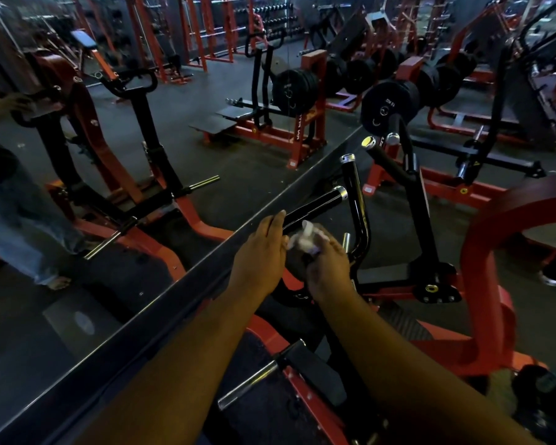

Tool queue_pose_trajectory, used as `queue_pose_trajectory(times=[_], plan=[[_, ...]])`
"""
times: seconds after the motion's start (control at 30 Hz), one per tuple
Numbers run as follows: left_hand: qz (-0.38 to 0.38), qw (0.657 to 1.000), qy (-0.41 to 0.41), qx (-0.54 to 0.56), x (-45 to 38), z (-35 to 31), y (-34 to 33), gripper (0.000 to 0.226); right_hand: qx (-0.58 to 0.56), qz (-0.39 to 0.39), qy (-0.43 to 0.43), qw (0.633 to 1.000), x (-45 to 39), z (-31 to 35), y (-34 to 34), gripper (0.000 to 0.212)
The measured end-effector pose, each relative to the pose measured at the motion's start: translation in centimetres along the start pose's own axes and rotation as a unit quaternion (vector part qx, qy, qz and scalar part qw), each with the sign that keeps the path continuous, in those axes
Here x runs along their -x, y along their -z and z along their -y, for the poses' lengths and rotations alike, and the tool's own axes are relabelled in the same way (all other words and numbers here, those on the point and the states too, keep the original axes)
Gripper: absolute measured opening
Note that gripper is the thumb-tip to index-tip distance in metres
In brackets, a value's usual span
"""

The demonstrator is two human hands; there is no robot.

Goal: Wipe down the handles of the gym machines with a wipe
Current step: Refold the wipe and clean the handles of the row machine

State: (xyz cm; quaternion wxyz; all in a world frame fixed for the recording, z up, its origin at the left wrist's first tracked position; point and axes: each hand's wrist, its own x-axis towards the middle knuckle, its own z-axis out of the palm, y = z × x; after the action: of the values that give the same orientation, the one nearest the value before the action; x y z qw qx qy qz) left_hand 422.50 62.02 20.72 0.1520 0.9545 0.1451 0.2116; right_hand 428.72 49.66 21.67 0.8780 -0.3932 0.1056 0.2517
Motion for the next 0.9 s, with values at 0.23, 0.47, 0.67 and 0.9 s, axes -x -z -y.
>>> queue_pose_trajectory(times=[0.23,0.47,0.67,0.9], plan=[[0.001,1.000,-0.003,-0.003,0.1,-0.2,0.2,0.052,0.013,-0.148,-0.013,0.989,-3.2,3.7,-4.2,0.017],[0.002,1.000,-0.013,-0.006,-0.1,0.1,0.1,0.056,0.077,0.002,-0.045,0.996,-0.2,-1.4,-1.9,0.019],[0.003,1.000,-0.011,-0.008,-0.1,0.2,0.1,0.054,0.318,-0.091,0.313,0.890,-3.6,4.8,1.4,0.028],[-0.002,1.000,-0.015,-0.012,0.0,0.4,-0.1,0.058,0.784,0.045,0.385,0.484,-8.1,5.9,-1.6,0.040]])
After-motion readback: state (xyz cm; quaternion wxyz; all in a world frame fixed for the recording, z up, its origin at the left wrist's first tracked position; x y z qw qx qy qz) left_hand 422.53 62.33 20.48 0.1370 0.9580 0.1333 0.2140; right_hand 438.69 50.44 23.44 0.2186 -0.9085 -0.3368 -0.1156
